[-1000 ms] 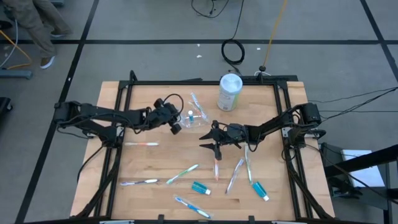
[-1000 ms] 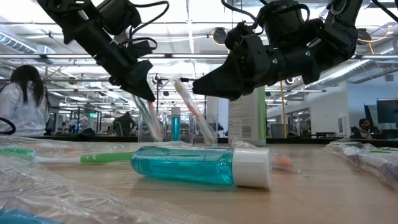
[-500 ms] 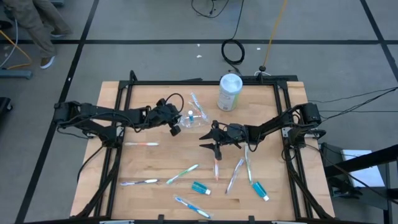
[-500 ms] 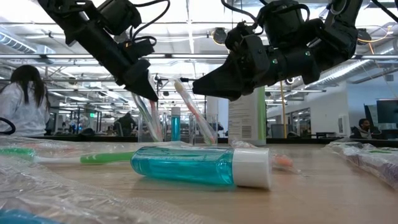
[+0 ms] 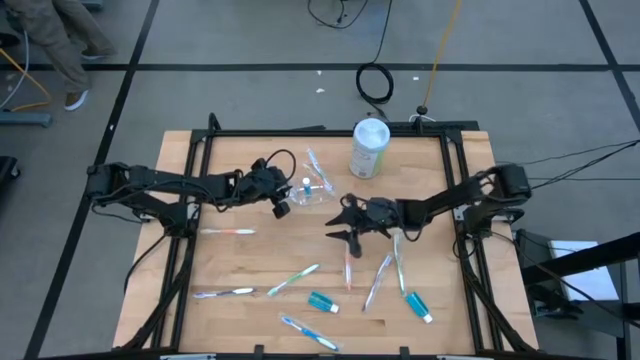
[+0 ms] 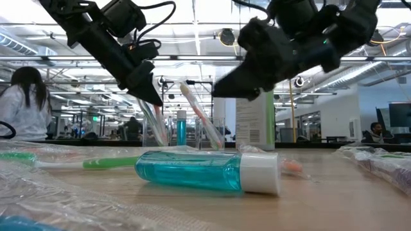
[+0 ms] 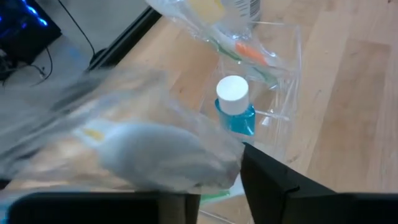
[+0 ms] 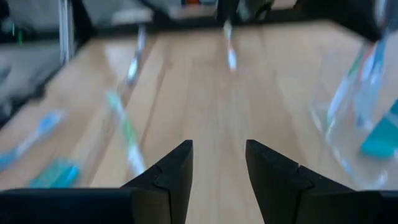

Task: Pick & Place toothbrushing station
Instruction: Put the orange toothbrush into the transparent organizer

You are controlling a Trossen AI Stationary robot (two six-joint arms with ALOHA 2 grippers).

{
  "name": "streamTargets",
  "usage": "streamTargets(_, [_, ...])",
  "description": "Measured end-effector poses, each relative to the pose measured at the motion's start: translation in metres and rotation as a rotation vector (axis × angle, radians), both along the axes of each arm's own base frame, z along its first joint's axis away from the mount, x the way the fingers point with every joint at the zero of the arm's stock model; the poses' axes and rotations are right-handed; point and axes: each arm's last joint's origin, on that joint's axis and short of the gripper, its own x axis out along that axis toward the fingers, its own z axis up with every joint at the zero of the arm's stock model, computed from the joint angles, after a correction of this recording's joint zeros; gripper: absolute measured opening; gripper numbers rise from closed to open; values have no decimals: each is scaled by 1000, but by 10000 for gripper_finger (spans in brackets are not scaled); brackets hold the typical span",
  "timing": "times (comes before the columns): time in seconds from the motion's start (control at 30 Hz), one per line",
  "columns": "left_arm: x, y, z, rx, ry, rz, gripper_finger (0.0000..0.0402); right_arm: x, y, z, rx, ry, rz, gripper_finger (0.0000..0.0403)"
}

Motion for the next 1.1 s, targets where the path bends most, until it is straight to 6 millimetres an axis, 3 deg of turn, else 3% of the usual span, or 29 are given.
streamTargets(0.33, [0,-1,3,10,-13,-7,215,-52,10,20,138,408,-55,141])
streamTargets(0.63, [-14,-16,27,-19,-95,-28,228,-106,12,19,268,798,-400,141])
streamTargets(1.1, [-38,-43,47,-89,-137,-94,228,-124,43,16,479,931,-530,141])
